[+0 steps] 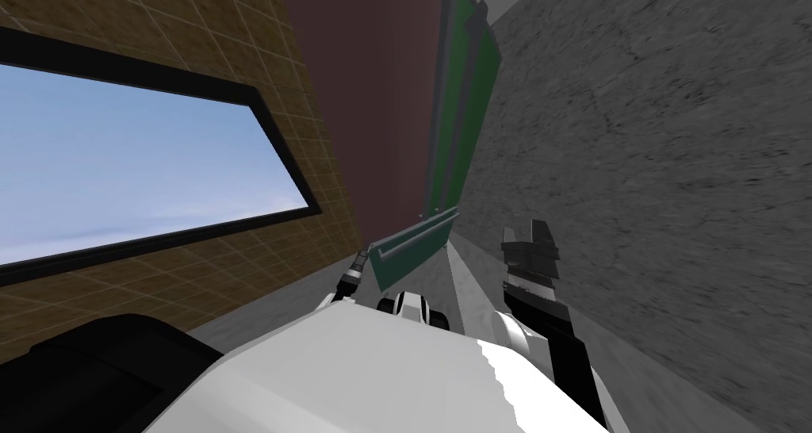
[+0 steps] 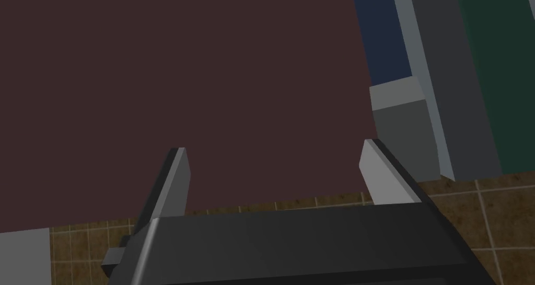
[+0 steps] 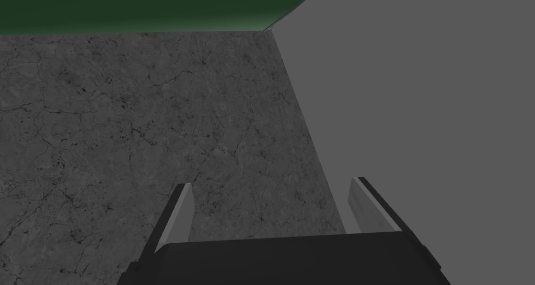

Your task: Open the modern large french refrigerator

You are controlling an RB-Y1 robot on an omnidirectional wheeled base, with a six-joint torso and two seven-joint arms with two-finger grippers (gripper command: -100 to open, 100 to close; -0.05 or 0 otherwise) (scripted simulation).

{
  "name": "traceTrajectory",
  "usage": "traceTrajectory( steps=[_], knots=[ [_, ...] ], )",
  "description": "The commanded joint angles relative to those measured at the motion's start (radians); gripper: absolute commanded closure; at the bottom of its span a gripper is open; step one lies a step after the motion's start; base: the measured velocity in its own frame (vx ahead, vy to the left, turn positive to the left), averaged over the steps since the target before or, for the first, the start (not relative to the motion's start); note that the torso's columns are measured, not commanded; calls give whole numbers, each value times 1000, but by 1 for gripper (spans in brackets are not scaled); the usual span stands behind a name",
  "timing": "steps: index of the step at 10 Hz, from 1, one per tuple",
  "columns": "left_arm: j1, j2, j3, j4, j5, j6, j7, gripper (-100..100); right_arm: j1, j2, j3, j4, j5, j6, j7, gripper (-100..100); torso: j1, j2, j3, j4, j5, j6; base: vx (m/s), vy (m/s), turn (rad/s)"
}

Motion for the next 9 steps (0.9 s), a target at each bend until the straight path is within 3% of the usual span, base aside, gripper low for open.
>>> traceTrajectory(
  steps=[1, 3, 5, 9],
  knots=[
    [-8, -9, 1, 69, -2, -3, -4, -100, 0, 0, 0, 0, 0, 0, 0, 0, 0, -2, -1, -2, 1, 1, 24, -4, 13],
    [-19, -26, 3, 146, -6, -27, -10, -100, 0, 0, 0, 0, 0, 0, 0, 0, -2, -2, -1, -6, 4, 1, 44, -5, 1],
    [-19, -26, 3, 155, -6, -27, -10, -100, 0, 0, 0, 0, 0, 0, 0, 0, -5, 0, 0, -5, 4, 4, 21, -6, 16],
    [-35, -55, 6, 268, -10, -59, -18, -100, 0, 0, 0, 0, 0, 0, 0, 0, -4, 4, 1, 3, -3, -1, 22, -26, -12]
  ],
)
